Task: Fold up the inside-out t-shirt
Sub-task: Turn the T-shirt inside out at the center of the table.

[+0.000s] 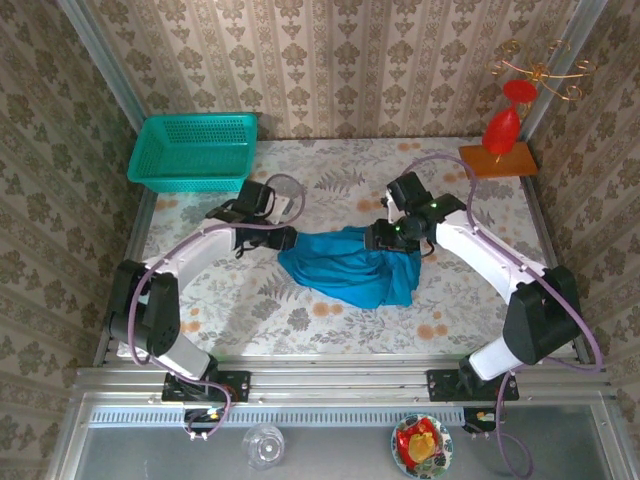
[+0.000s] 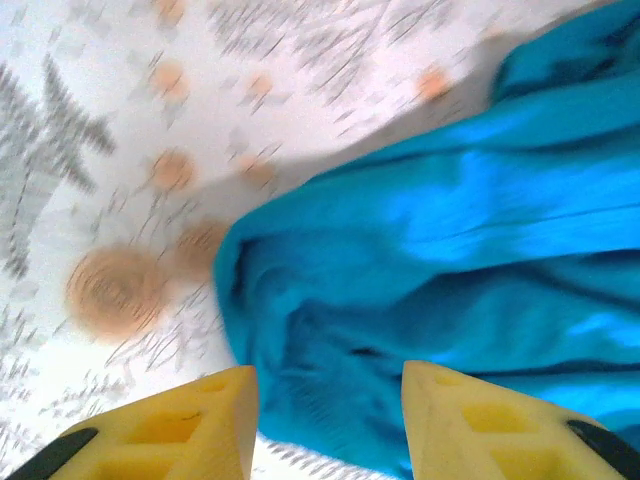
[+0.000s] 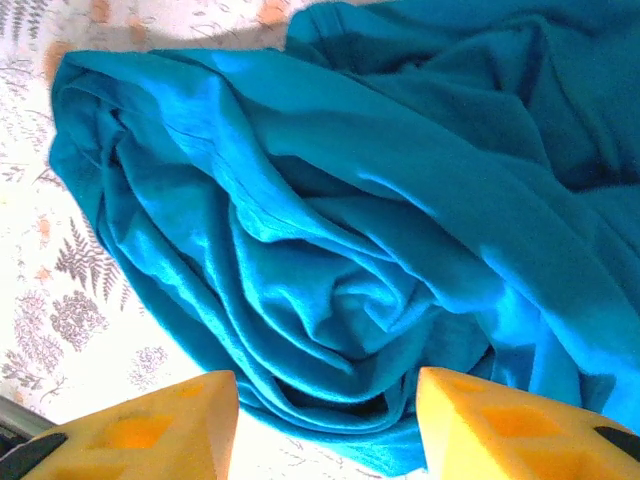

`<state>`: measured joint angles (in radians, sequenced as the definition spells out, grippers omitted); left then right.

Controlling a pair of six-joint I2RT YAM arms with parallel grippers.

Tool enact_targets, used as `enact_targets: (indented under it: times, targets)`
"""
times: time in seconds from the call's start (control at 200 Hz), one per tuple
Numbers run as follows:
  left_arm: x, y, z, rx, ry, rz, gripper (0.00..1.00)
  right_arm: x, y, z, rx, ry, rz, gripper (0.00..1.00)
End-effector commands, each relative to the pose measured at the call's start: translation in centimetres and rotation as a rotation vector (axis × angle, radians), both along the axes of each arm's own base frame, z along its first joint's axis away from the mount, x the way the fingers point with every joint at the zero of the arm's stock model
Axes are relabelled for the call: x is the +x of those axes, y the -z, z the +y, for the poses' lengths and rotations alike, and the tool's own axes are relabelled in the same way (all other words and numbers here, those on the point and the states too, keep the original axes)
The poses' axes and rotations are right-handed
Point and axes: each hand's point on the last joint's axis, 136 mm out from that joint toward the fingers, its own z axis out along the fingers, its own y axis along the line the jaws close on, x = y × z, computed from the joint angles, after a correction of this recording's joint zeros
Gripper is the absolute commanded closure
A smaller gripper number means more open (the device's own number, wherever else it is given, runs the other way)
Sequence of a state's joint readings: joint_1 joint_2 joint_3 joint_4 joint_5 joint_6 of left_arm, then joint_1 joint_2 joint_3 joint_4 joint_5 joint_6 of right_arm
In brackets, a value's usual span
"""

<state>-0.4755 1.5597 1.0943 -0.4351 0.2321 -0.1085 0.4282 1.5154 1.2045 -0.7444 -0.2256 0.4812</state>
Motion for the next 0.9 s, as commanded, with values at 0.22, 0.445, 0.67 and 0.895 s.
enact_targets:
  times: [0.22, 0.445, 0.67, 0.895]
  targets:
    - [-5.5, -4.9, -12.6, -0.162, 0.391, 0.007, 0.56, -1.1, 4.0, 0.1, -0.002, 0.119, 0.069, 0.46]
    - [-10.6, -3.5, -15.1, -0.26, 0.534, 0.024, 0.6, 1.3, 4.7, 0.8, 0.052, 0.186, 0.063, 0.49]
    - [-12.4, -0.1, -16.1, -0.23, 0.586, 0.051, 0.58, 4.1, 4.8, 0.0, 0.035, 0.24, 0.028, 0.63]
    - [-12.6, 3.9, -17.2, -0.142, 0.587, 0.076, 0.56, 5.0, 2.1, 0.7, 0.098, 0.232, -0.028, 1.0]
